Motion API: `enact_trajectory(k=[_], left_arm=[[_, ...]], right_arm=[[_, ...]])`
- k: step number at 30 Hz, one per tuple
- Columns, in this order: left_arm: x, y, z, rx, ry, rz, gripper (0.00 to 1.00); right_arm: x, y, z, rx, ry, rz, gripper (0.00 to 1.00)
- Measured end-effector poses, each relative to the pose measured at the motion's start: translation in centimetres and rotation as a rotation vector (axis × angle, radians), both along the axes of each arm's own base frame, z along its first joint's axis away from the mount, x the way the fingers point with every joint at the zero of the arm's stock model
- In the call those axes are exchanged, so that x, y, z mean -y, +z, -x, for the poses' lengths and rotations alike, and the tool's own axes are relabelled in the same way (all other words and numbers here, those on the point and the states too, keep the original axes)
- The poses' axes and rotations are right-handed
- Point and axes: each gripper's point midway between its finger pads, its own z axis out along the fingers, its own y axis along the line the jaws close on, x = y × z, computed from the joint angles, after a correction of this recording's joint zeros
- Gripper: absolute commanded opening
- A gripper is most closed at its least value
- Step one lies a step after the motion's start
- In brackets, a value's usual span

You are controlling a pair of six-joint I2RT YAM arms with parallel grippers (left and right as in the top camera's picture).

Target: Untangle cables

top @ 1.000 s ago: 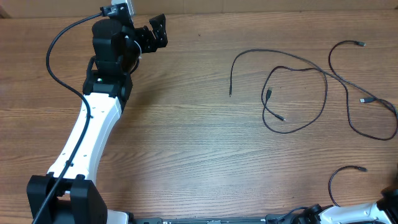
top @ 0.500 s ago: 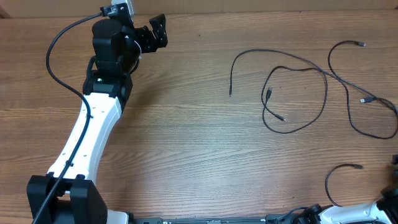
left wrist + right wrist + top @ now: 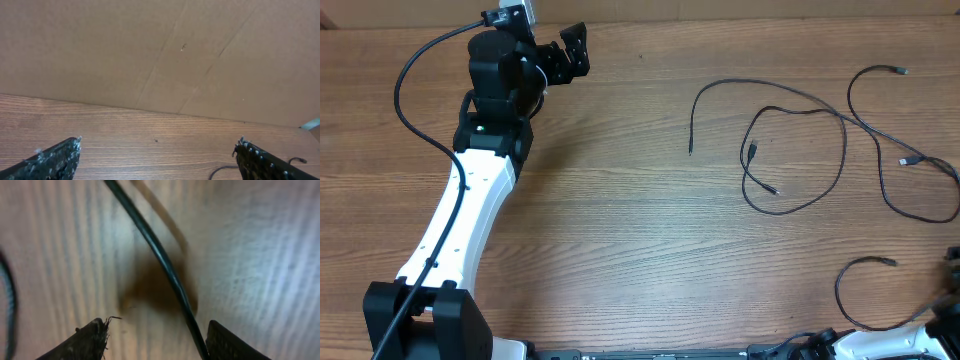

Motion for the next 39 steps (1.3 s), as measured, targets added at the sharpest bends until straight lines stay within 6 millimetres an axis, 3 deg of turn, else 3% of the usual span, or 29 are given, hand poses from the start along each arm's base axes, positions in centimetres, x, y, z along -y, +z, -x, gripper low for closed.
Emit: enact_trajectory(k=[12, 21, 23, 27, 31, 35, 39], left_arm=[[0.0, 0.0, 0.0, 0.000, 0.000, 0.000, 1.00], [0.0, 0.0, 0.0, 0.000, 0.000, 0.000, 1.00], [0.0, 0.0, 0.0, 0.000, 0.000, 0.000, 1.00], [0.0, 0.0, 0.0, 0.000, 0.000, 0.000, 1.00], [-0.1, 0.0, 0.0, 0.000, 0.003, -0.001, 1.00], [-0.1, 0.0, 0.0, 0.000, 0.004, -0.001, 1.00], [-0.1, 0.0, 0.0, 0.000, 0.007, -0.002, 1.00]], right_arm=[[-1.3, 0.6, -3.1, 0.180, 0.112, -0.056, 0.69], [-1.0, 0.0, -0.7, 0.042, 0.038, -0.041, 0.65], [-1.1, -0.3, -0.3, 0.026, 0.025, -0.044, 0.59], [-2.2, -1.6, 0.6, -0.003, -0.008, -0.064, 0.25], [-2.2, -1.7, 0.7, -0.008, -0.028, -0.058, 0.05], [-2.3, -1.7, 0.0, 0.014, -0.018, -0.057, 0.04], [-3.2, -1.5, -2.1, 0.055, 0.036, -0.074, 0.04]])
